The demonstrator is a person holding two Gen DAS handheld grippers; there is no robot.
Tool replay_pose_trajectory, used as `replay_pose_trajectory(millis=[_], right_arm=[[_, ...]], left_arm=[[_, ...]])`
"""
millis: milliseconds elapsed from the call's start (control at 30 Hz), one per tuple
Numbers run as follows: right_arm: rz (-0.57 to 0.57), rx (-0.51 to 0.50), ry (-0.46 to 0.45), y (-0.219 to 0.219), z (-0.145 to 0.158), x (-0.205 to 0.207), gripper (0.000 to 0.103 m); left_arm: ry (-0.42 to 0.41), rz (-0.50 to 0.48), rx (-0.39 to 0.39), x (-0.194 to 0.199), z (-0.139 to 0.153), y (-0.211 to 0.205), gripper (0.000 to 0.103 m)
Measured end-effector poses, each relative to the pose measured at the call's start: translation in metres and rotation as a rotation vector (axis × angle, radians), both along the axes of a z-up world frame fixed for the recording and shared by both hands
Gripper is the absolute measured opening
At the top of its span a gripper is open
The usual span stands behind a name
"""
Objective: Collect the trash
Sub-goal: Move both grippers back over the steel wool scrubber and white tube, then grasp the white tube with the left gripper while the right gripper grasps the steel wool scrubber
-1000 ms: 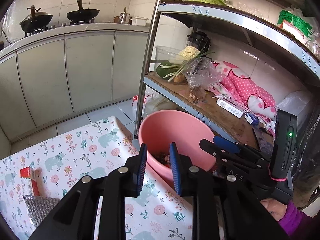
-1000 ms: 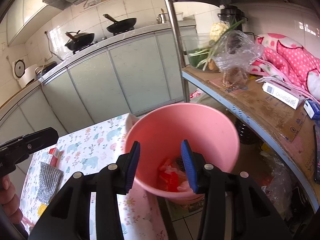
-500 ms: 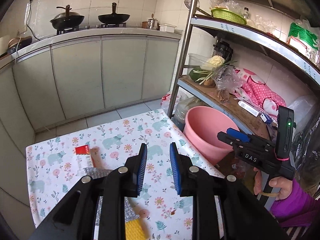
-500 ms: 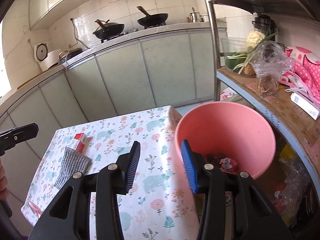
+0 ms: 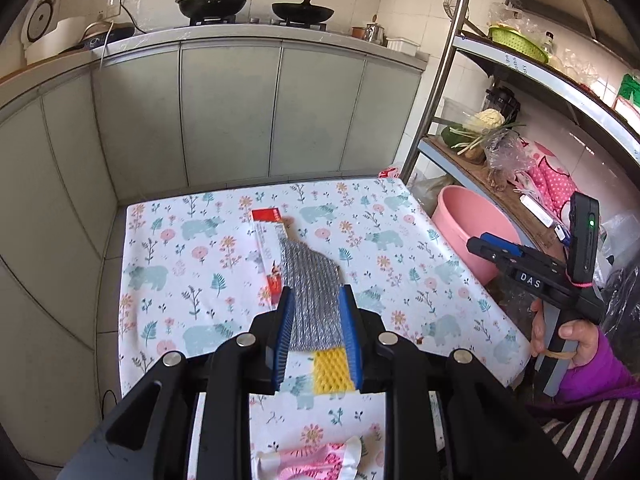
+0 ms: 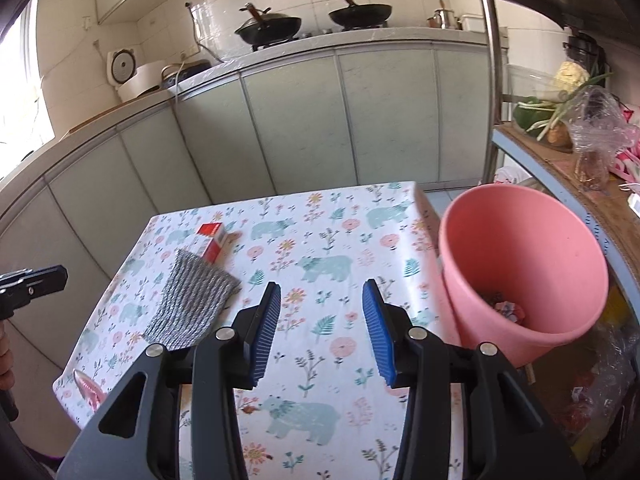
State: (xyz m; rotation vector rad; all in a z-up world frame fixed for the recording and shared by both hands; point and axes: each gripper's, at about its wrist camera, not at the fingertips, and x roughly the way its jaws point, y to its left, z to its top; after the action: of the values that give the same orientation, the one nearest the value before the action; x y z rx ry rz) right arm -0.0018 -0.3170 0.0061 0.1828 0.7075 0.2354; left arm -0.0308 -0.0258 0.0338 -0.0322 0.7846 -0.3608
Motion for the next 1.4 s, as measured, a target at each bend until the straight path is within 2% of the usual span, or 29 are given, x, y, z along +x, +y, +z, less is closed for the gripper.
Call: replay_pose_trajectory(millis=[300,400,567,733,867,1033,1333,1400], right_arm=[[0.086,-0.009,0.006,0.033,0.002,-0.004,0.044],[0.102,-0.019,0.006,0.041,0.002,-0.005,0.044],[0.124,-0.022,0.015,0.052,0.003,-0.004,0.044],[0.140,-0.040,0.013,0.060,0.003,-0.003,0.043],[0.140,-0.043,0.026,0.062,0.000,-0.001,0.044],[0.139,-0.043,0.029,0.062,-0.001,0.001,0.043],[0.131,-0.034,0.045,0.058,-0.007,0.004,0.044],[0.126,-0.031,0.044,0.056,-0.007,0.004,0.043]], left_arm=[[0.054,0.026,-0.011,-0.051,-0.020,0.033,0.022],[0.098,0.039,-0.054,-0.065,-0.036,0.046,0.022],[0.170,0.071,-0.066,-0.081,-0.065,0.057,0.022],[0.229,0.036,-0.047,-0.089,-0.088,0.054,0.022],[0.260,0.026,-0.023,-0.081,-0.103,0.048,0.022],[0.254,0.066,-0.007,-0.060,-0.107,0.050,0.022],[0.229,0.148,-0.019,-0.010,-0.104,0.059,0.022],[0.237,0.157,-0.045,-0.006,-0.100,0.061,0.022]])
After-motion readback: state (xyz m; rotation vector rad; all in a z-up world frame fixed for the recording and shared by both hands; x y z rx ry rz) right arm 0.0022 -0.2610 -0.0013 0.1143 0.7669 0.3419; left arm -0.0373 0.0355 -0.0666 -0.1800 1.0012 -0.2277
